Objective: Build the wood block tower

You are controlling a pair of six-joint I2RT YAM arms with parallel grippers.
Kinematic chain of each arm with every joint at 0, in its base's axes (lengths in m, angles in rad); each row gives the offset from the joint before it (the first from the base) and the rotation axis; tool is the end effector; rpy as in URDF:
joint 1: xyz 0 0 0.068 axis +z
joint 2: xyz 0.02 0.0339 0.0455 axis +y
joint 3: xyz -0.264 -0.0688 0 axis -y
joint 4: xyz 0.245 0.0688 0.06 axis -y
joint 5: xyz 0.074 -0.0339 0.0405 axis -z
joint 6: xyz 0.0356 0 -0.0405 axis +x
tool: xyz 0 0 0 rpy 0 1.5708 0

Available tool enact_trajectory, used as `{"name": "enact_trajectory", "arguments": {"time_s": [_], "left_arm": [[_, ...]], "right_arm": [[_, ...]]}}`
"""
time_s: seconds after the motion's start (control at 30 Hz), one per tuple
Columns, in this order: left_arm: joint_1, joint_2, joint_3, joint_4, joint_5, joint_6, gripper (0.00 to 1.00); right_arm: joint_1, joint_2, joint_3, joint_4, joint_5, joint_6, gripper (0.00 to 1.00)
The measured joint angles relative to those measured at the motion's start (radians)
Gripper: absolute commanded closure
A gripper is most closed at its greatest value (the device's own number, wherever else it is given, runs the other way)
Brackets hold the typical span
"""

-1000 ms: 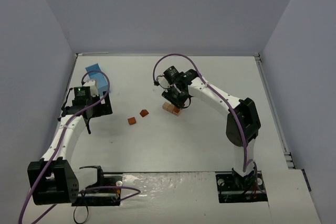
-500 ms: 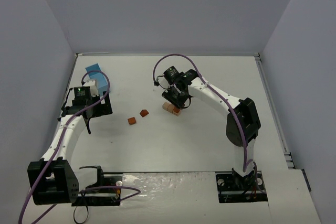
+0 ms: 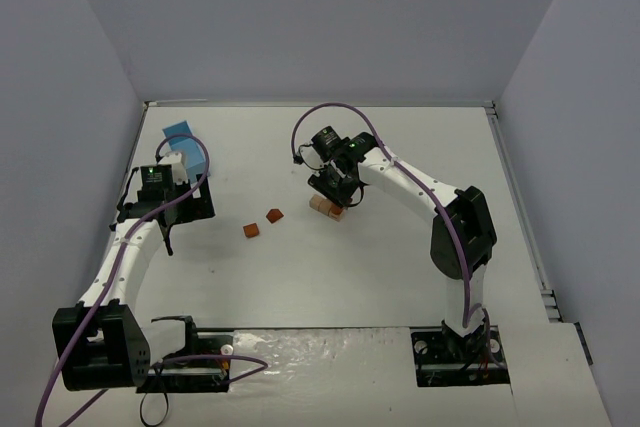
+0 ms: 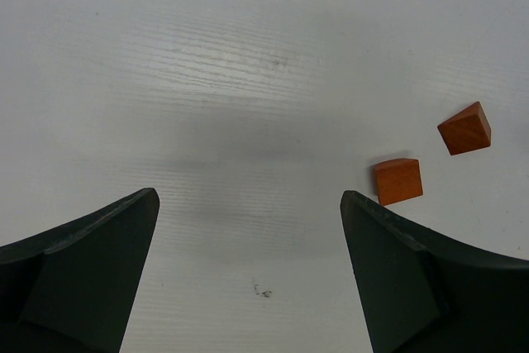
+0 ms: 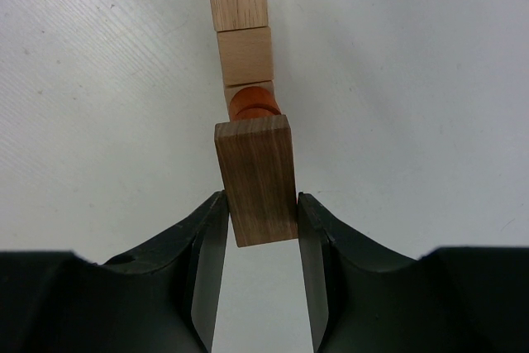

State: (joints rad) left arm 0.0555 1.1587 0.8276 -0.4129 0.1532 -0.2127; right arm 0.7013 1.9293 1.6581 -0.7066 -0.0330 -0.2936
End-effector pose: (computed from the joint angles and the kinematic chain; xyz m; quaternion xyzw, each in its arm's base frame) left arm 0.2457 0.0082 0.2586 -0.0916 0.9090 -0.1013 0.3938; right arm 0.3247 0.2757 0.2620 -0.4605 0.8380 0.0746 0.2829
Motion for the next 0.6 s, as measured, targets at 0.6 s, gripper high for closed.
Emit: {"name": "enact_trajectory", "arguments": {"time_s": [0.6], "left_arm": [[0.000, 0.000, 0.000, 0.000, 0.002, 0.000, 0.10]], "right_arm": [[0.000, 0.000, 0.000, 0.000, 0.002, 0.003, 0.32]]}}
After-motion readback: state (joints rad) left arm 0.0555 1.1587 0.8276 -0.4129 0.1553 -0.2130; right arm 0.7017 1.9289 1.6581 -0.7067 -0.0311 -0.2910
